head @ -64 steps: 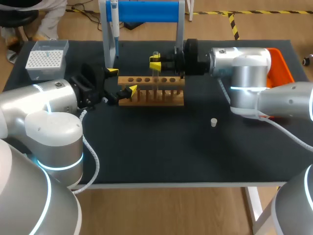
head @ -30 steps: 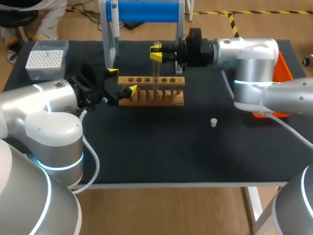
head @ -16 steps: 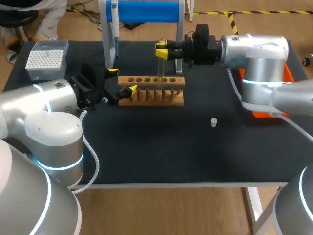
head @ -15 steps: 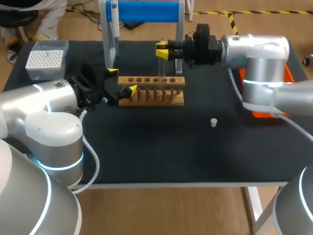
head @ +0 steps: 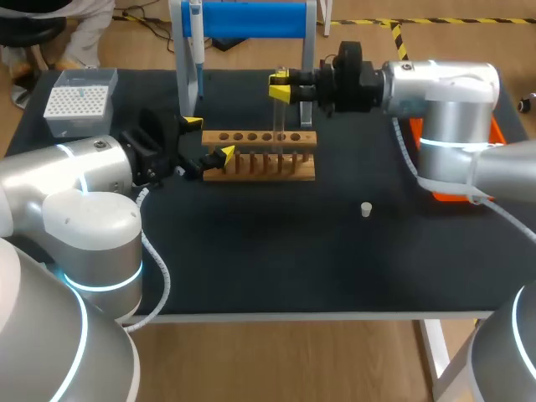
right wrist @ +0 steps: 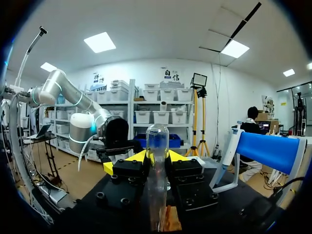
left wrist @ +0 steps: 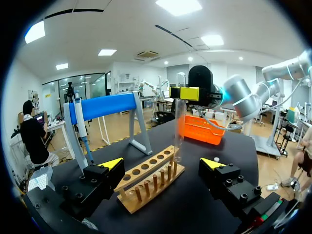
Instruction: Invert the test tube, pick up the pipette, mount the tip to pipette, aspirate from beaker and dispense into the tube, eject the tip, return the pipette, and cap with the stopper.
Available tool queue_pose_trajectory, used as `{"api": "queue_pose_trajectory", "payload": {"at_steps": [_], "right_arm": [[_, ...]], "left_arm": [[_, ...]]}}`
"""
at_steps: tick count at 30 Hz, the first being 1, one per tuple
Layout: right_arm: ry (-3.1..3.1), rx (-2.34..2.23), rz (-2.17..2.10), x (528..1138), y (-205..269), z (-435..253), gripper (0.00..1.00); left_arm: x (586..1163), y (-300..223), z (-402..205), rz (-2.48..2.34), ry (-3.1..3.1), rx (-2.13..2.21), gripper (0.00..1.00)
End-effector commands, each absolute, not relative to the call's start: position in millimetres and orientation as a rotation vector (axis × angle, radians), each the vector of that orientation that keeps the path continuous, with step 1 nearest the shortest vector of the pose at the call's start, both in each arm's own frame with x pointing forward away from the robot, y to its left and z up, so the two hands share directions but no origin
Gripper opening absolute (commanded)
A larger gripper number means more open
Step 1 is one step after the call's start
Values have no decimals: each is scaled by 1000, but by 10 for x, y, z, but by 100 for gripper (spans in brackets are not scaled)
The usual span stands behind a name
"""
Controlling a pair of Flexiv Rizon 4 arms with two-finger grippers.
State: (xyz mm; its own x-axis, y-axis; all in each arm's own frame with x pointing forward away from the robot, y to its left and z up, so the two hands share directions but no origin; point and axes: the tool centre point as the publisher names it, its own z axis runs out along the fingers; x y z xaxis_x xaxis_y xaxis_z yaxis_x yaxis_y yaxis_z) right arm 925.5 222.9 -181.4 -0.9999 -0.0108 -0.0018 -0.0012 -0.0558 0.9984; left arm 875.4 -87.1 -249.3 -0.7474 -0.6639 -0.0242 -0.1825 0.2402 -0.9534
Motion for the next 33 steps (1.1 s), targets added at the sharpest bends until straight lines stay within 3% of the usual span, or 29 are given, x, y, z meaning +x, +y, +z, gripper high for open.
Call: {"api": "queue_pose_trajectory", "payload": {"at_steps": [1,15,24,33], "right_arm": [[-2156,15,-2274,9257,2224,-1809,0],[-1692,-903,-1650,9484,2242,-1809,0],[-1477,-1193,-1304,9401,2212,-1945,0],[-1477,-1193,-1304,9401,2212,-1945,0]], "left_arm": [[8753,-867,-2517,-1530,2085,-769,100],[8753,-867,-2517,-1530,2085,-769,100],[8753,-867,-2517,-1530,2085,-769,100],[8753,-867,-2517,-1530,2085,-769,100]]}}
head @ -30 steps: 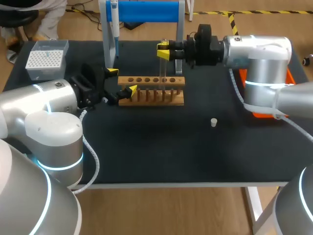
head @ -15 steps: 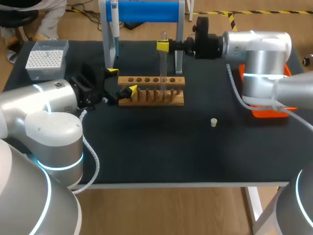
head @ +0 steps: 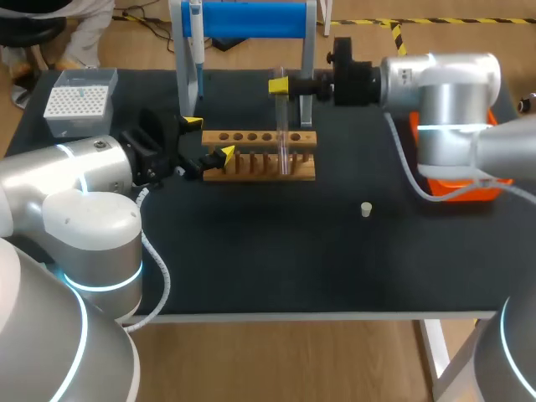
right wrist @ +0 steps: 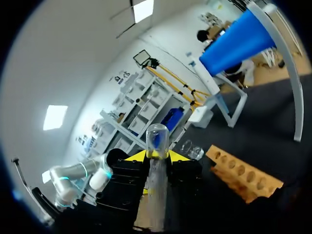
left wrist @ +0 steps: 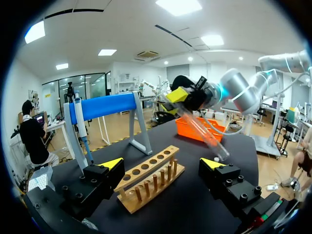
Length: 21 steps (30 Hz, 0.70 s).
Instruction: Invert the test tube, pick up the pipette, mount the tip to pipette, aspirate from beaker and dispense into the tube, eject the tip, return the pipette, and cap with the stopper.
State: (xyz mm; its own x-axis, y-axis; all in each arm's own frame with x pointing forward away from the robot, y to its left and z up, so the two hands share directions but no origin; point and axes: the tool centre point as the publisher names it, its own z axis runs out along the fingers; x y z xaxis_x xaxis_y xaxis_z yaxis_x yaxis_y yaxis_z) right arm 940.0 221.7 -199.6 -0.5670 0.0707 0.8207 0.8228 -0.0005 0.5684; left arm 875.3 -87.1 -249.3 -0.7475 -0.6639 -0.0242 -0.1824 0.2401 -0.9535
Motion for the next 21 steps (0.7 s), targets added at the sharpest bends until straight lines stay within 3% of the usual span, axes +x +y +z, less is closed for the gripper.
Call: {"api": "queue_pose_trajectory", "payload": {"at_steps": [1,21], "right_arm": [[-1477,-1193,-1304,9401,2212,-1945,0],[-1284,-1127,-1307,9458,1998,-2063,0]], "left_arm": [[8753,-867,-2517,-1530,2085,-769,100],[8753,-867,-2517,-1530,2085,-769,100]]}}
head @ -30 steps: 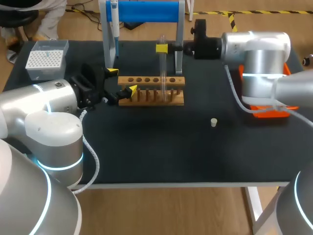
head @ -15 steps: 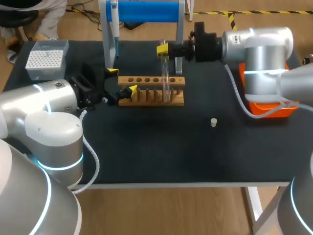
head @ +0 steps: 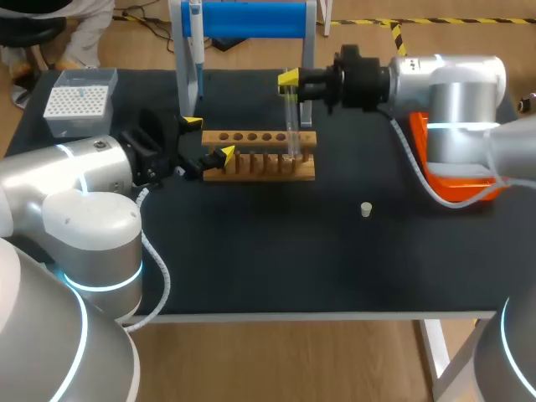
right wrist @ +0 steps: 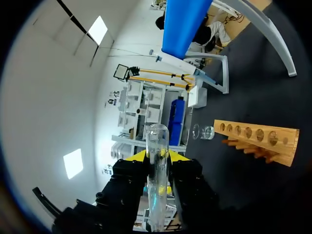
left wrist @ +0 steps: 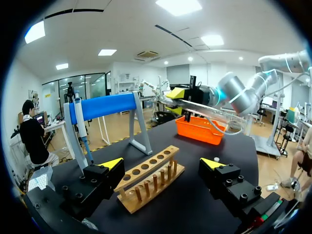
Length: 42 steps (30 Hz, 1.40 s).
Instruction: Invert the test tube, pick up the pipette, mount the tip to pipette, aspirate from beaker and dispense into the tube, eject the tip, return the pipette, and cap with the stopper.
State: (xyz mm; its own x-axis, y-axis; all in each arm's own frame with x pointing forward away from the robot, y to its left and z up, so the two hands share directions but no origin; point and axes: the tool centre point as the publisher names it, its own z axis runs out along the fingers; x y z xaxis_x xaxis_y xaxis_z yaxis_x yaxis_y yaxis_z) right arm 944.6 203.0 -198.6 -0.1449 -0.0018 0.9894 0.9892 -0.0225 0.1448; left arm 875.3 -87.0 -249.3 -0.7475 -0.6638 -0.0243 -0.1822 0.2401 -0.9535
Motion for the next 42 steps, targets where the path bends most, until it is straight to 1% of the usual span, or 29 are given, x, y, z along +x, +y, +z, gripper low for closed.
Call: {"api": "queue_pose_trajectory", "payload": {"at_steps": [1,6,35,37,42], "right_arm": [[-1277,-1138,-1287,9464,2002,-2084,0],[-1213,-1142,-1182,9452,1990,-2128,0],[-1210,-1164,-1194,9404,1941,-2141,0],[-1210,-1164,-1194,9404,1941,-2141,0],[-1210,-1164,-1194,9404,1941,-2141,0]], "left_arm": [[8753,-867,-2517,-1530,2085,-769,100],[8753,-867,-2517,-1530,2085,-769,100],[8753,-867,-2517,-1530,2085,-769,100],[8693,-897,-2446,-1609,1947,-550,100],[8686,-931,-2387,-1749,1800,-244,100]]}}
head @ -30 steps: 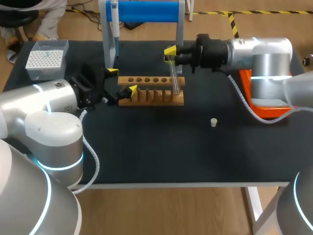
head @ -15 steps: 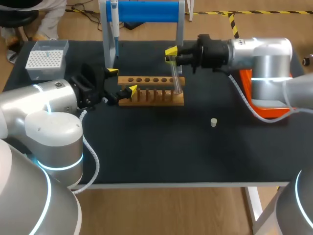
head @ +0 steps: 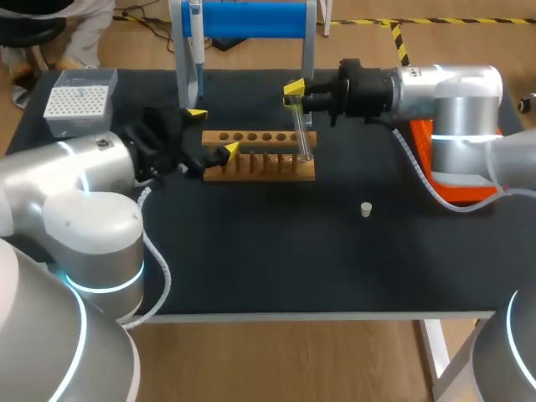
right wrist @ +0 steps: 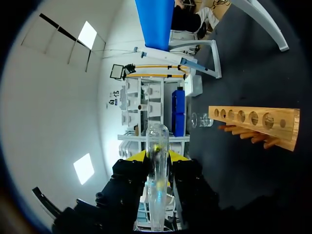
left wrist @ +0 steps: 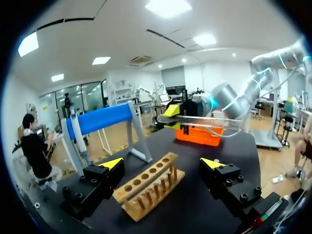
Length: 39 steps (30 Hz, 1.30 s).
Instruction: Invert the test tube, pick up the pipette, mount the tip to pipette, aspirate from beaker and dispense into the tube, eject the tip, return the pipette, and cap with the stopper.
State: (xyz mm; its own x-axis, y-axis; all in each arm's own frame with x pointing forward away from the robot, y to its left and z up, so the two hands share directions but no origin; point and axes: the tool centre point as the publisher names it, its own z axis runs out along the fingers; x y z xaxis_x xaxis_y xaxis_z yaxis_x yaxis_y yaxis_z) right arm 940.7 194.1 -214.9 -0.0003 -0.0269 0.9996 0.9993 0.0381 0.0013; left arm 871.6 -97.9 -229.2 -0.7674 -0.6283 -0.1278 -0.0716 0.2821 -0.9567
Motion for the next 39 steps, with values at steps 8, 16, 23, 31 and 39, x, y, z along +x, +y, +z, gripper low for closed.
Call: {"api": "queue_pose_trajectory", "payload": {"at_steps": [8,16,23,31,39], "right_arm": [[-1210,-1164,-1194,9404,1941,-2141,0],[-1210,-1164,-1194,9404,1941,-2141,0],[-1210,-1164,-1194,9404,1941,-2141,0],[-1210,-1164,-1194,9404,1941,-2141,0],[-1210,-1164,-1194,9404,1941,-2141,0]], "left_arm": [[8673,-1054,-2187,-1780,1699,113,100],[8761,-1020,-2129,-1815,1855,-46,100],[8742,-1024,-2106,-1759,1797,-4,100],[8584,-1244,-1931,-1602,1341,601,100],[8527,-1346,-1838,-1573,1358,831,100]]}}
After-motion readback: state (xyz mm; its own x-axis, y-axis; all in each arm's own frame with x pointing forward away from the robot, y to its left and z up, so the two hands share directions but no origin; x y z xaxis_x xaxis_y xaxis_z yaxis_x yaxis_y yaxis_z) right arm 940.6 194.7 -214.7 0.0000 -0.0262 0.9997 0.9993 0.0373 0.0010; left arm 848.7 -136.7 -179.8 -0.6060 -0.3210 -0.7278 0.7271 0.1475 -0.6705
